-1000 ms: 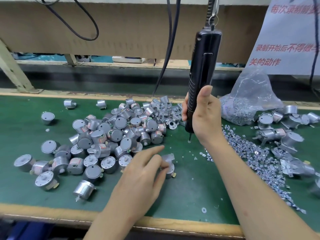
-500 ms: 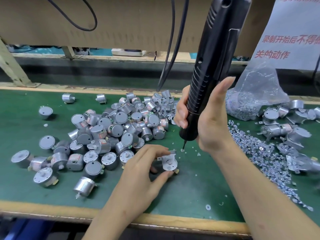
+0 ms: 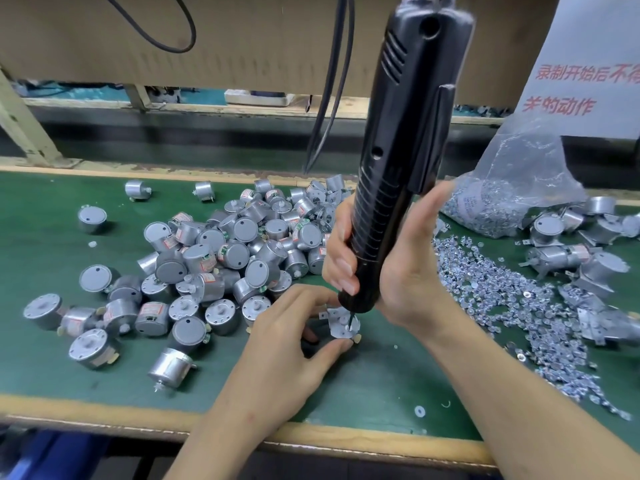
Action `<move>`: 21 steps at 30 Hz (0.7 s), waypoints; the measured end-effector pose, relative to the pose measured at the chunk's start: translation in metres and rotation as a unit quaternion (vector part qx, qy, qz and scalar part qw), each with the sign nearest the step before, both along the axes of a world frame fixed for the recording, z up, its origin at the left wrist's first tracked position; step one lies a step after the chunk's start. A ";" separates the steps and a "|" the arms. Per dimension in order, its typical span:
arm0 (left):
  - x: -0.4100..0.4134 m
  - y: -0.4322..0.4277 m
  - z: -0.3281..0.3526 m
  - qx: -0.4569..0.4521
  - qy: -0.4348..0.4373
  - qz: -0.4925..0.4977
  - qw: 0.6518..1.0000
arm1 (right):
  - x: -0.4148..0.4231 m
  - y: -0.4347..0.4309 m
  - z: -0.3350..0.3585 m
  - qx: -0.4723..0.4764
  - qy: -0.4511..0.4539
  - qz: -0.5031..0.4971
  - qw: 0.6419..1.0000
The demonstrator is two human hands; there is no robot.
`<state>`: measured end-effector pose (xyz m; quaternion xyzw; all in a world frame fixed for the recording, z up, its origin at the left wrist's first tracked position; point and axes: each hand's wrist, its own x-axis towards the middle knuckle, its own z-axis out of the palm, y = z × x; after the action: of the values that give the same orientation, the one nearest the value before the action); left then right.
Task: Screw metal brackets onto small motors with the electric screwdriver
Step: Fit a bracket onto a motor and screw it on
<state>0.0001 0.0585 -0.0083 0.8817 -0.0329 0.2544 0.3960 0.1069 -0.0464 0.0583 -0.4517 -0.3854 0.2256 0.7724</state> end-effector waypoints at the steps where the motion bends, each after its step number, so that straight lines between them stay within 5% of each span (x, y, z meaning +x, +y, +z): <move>1: 0.000 0.000 -0.001 0.002 -0.001 0.000 1.000 | 0.000 0.000 0.000 -0.001 0.002 0.001 1.000; 21: 0.003 -0.002 0.003 0.042 0.010 0.000 0.999 | -0.004 0.005 -0.005 -0.019 0.010 0.006 1.000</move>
<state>0.0034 0.0567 -0.0049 0.9001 -0.0392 0.2437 0.3590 0.1032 -0.0419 0.0529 -0.4616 -0.3761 0.2419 0.7661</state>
